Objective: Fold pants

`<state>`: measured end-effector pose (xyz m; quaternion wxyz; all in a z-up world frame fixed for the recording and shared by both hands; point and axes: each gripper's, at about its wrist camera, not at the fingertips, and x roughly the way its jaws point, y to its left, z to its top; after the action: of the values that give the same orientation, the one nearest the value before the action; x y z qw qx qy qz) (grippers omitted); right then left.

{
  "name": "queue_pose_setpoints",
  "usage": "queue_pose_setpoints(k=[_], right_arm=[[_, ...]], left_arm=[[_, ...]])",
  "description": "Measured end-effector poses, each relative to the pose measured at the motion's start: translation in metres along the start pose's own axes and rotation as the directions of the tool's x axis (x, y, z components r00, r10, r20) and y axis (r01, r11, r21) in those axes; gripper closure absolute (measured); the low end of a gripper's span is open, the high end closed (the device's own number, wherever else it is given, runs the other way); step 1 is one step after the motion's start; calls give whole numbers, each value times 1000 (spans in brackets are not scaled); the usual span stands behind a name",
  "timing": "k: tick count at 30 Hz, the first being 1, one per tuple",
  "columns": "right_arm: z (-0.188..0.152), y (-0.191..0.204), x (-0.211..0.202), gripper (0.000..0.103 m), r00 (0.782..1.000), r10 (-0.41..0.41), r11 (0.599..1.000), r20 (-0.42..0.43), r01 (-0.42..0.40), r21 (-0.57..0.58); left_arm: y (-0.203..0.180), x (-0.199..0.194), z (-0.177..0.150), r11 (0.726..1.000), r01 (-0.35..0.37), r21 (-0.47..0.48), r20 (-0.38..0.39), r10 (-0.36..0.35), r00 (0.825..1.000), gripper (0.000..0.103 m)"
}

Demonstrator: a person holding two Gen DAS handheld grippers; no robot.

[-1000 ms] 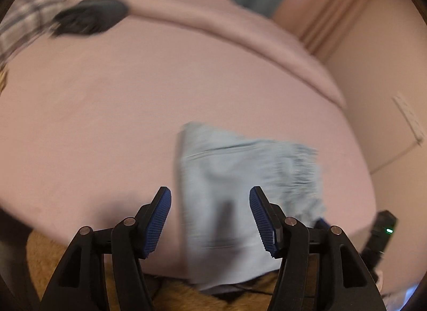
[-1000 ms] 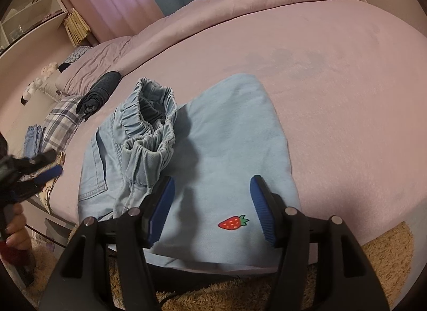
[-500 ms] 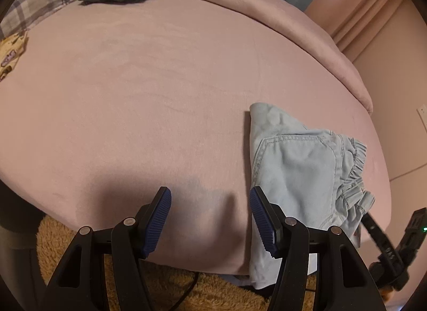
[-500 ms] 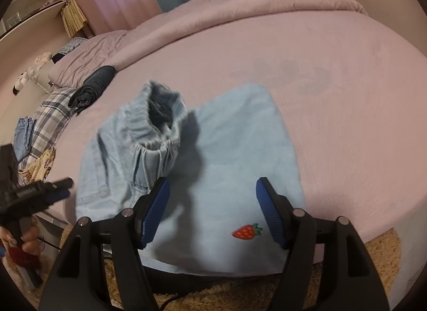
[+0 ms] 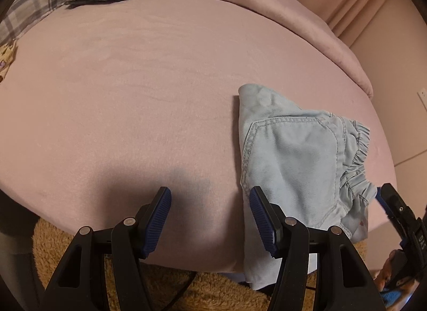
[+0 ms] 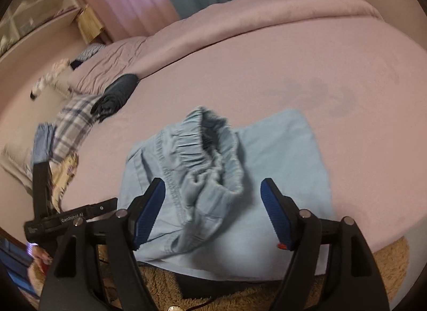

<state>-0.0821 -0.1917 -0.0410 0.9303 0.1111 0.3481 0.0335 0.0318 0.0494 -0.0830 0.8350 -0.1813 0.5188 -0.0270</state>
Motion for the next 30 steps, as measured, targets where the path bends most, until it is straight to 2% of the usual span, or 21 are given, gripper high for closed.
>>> queue_pose_setpoints(k=[3,6,8,9,11,13,15,17,21,23,25,28,30], right_arm=[[4,26,-2,29,1000,3,993,29,0,-115],[9,38,15,33,999,-22,986,-25,17,-169],[10,36,35,33,993,-97,981,-62,85,-175],[7,31,49,33,981,-173,970,-86,155,-186],[-2,21,73,33,963,-223,962,-148,194,-190],[-9,14,77,34,970,-209,968,-121,188,-167],[-9,10,69,45,978,-184,975,-96,169,-144],[-4,4,59,55,990,-112,991,-89,105,-84],[9,7,20,56,999,-33,999,11,33,-33],[13,7,-2,56,997,-38,999,71,40,-30],[11,-1,-19,56,993,-71,997,95,74,-27],[0,-20,-15,56,990,-129,992,51,129,6],[-12,-36,-2,55,986,-164,985,-23,165,44]], left_arm=[[2,-1,-1,1000,1,-2,0,-1,1000,43],[0,0,-1,1000,-6,-5,-1,6,1000,43],[-1,1,-1,1000,-7,-5,1,7,1000,43],[-1,1,0,1000,-8,-6,2,8,1000,43],[-1,0,-1,1000,0,-7,1,0,1000,43],[0,1,0,1000,5,-8,-2,-5,1000,43],[1,2,0,1000,4,-7,-4,-4,1000,43],[2,1,1,1000,0,-9,-6,0,1000,43],[-3,-4,3,1000,12,1,-4,-12,1000,43],[-9,-10,3,1000,26,16,11,-26,1000,43],[-14,-15,3,999,43,32,29,-44,999,43],[-24,-15,4,995,80,64,31,-82,996,43],[-29,-7,3,993,80,82,10,-81,997,43]])
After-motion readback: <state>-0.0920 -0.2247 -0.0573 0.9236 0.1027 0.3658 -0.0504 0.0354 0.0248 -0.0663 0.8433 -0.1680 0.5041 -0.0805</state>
